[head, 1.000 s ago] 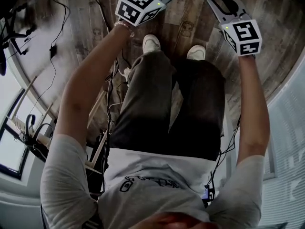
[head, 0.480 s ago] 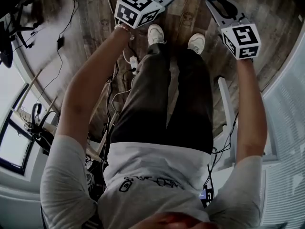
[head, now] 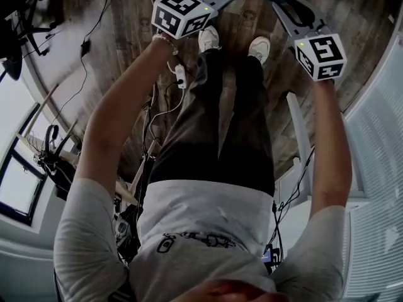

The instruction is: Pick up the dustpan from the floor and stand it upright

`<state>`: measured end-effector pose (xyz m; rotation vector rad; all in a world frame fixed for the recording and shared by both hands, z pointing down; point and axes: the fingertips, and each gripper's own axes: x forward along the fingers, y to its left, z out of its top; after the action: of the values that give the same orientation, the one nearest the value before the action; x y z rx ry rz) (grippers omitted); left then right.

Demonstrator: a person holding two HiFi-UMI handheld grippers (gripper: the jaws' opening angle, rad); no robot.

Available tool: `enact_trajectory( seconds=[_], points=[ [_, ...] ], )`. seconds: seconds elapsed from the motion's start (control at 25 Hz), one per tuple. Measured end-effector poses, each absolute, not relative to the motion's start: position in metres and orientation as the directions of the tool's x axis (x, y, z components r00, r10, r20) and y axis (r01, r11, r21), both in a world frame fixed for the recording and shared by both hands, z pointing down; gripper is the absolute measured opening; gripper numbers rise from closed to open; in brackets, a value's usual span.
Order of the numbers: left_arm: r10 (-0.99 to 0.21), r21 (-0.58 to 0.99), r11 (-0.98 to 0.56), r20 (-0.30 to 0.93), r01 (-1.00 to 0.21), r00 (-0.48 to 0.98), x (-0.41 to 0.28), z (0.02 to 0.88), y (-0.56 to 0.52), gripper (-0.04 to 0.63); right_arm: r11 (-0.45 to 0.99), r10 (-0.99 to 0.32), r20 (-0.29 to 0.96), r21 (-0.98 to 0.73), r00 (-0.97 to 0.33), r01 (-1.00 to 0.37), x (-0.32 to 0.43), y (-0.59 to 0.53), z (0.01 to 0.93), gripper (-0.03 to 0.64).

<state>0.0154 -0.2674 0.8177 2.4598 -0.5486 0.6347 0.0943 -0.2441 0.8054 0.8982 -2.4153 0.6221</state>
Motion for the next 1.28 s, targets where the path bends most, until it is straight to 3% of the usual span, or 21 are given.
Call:
enact_trajectory(
  seconds=[1.28],
  points=[
    [-0.345,0.447,-0.718,0.439,-0.534,0.830,0.010,0.704,-0.272,0.100,0.678,-0.513,0.464,-0.296,-0.722,-0.672,0.094,-0.250,0.690,0.101]
  ],
)
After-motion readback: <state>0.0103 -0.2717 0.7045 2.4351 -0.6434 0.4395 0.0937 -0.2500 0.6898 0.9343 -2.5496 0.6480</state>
